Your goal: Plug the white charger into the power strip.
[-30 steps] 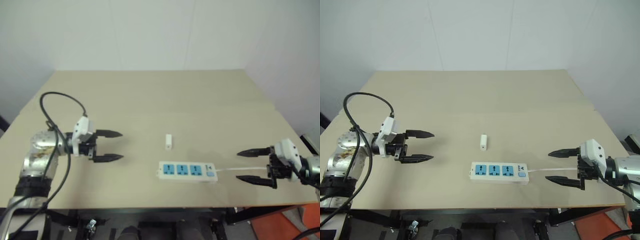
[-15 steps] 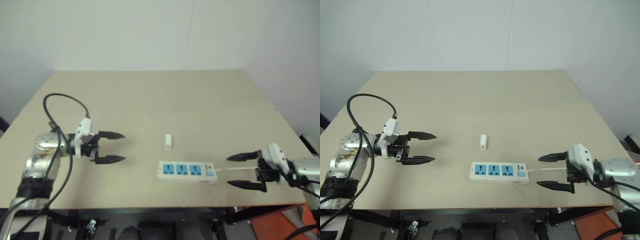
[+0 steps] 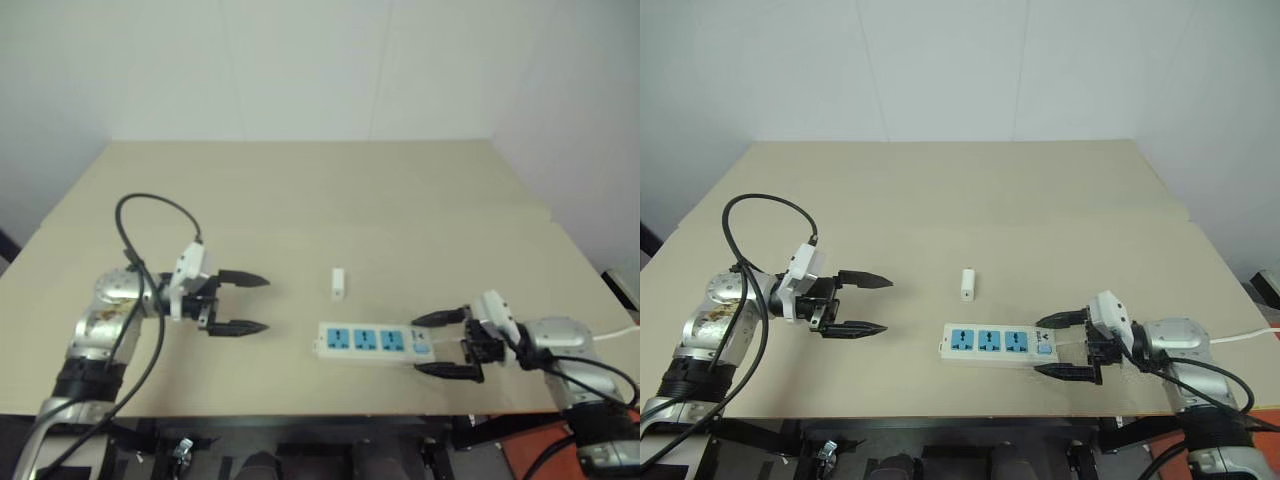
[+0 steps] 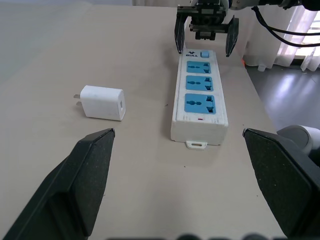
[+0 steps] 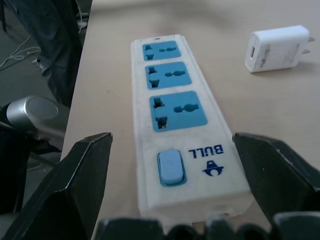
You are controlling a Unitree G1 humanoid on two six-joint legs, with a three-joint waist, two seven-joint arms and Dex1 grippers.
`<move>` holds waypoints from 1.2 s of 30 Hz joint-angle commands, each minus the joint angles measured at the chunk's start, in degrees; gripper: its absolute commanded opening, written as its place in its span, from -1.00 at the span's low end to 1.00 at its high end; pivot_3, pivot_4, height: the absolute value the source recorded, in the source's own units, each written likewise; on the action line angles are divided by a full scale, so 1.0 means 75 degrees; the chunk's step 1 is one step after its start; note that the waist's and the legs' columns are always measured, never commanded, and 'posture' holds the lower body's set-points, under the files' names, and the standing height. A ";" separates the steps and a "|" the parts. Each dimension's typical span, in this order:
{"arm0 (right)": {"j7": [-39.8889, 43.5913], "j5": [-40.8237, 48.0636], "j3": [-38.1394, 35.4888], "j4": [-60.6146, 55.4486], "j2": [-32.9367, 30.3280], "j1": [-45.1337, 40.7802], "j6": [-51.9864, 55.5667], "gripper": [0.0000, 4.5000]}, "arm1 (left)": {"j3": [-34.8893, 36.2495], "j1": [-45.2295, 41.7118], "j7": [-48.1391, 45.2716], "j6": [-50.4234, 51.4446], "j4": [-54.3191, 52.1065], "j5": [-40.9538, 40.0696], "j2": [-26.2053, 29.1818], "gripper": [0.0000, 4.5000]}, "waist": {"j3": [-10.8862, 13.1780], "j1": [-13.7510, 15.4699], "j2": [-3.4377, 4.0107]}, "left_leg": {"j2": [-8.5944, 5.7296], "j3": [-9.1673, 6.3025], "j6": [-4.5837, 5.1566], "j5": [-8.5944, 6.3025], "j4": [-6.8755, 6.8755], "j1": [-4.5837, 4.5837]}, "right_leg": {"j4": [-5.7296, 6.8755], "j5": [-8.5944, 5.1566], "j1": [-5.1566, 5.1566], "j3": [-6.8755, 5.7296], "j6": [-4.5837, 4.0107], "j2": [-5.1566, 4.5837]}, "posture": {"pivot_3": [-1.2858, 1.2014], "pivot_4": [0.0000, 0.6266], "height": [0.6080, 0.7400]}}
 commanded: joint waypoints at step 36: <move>0.0251 -0.0438 0.0141 0.1702 0.0699 -0.0560 -0.1912 0.53 | -0.0021 -0.0207 0.0796 0.0054 -0.0633 -0.0140 -0.0345 1.00 | 0.0000 -0.0031 0.0000 | 0.0000 -0.0002 0.0000 0.0000 0.0000 0.0003 | 0.0003 0.0027 0.0001 0.0000 -0.0047 0.0000 | 0.03 -0.52 1.00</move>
